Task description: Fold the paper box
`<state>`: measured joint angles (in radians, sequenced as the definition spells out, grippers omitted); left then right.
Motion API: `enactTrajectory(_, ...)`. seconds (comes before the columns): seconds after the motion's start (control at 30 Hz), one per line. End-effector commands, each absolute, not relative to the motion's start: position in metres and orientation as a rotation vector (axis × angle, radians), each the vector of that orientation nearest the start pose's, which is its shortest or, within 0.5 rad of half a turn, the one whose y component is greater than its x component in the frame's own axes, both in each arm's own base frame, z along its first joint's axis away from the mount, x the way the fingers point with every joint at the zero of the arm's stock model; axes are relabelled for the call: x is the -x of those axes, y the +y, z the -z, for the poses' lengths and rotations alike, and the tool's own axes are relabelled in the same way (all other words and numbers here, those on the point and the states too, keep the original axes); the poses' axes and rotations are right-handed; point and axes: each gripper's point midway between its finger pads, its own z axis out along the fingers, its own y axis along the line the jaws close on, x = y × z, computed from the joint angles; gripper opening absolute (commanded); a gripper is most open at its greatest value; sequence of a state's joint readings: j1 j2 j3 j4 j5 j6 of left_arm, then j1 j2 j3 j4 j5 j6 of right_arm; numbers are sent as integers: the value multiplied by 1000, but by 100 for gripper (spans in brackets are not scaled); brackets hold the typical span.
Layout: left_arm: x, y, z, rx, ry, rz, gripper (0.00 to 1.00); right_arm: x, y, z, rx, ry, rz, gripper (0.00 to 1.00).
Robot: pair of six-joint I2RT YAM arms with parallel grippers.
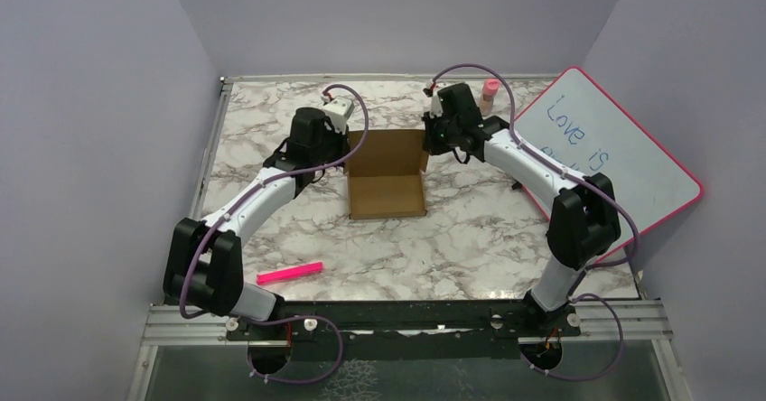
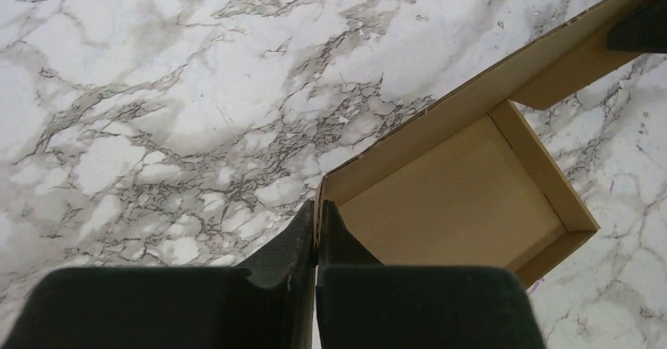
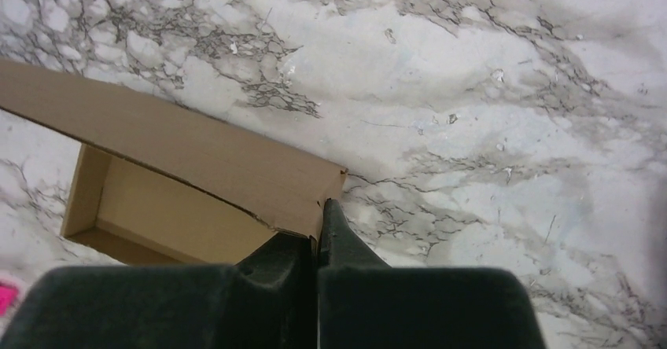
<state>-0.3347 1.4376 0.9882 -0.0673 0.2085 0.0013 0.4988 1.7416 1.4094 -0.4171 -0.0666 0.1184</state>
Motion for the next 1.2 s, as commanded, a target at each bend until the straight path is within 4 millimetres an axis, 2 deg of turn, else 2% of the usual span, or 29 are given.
enactTrajectory(0.0, -398, -156, -181, -218, 2019, 264, 2, -404, 231, -144, 221, 2392, -301, 1)
enactTrajectory(0.13, -396, -153, -181, -94, 2012, 242, 3, -402, 232, -142, 97, 2397, -273, 1)
enactTrajectory(0.27, -396, -159, -187, -29, 1964, 257, 3, -399, 242, -144, 53, 2370, -253, 1)
enactTrajectory(0.53, -390, -161, -183, 122, 1930, 306, 6, -398, 249, -159, -60, 2263, -199, 1)
enactTrajectory(0.67, -387, -160, -185, 153, 1901, 319, 9, -396, 250, -160, -81, 2238, -203, 2)
enactTrajectory(1.0, -378, -163, -171, 215, 1896, 372, 14, -390, 252, -148, -125, 2238, -237, 5)
enactTrajectory(1.17, -374, -163, -168, 238, 1892, 390, 15, -386, 257, -149, -154, 2228, -254, 5)
